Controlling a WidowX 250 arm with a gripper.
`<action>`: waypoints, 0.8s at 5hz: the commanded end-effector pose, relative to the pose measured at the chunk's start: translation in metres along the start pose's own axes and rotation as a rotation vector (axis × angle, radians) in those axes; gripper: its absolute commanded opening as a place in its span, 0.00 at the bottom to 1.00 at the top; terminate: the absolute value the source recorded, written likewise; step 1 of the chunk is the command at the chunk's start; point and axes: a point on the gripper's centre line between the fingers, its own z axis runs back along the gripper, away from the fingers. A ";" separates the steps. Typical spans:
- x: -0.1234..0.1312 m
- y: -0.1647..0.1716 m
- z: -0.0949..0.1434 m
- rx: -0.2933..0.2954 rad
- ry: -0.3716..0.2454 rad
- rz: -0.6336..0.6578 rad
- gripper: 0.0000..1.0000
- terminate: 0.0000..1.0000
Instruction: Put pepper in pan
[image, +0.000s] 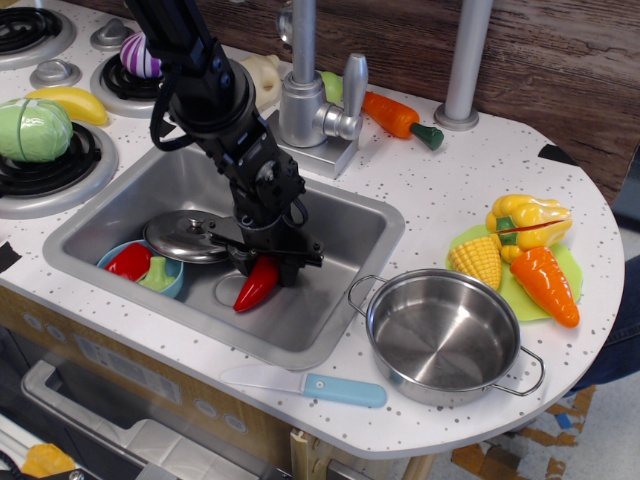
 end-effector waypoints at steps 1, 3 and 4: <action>0.015 0.013 0.045 0.039 0.082 -0.046 0.00 0.00; 0.006 -0.017 0.137 0.115 0.168 0.066 0.00 0.00; -0.010 -0.043 0.160 0.093 0.218 0.135 0.00 0.00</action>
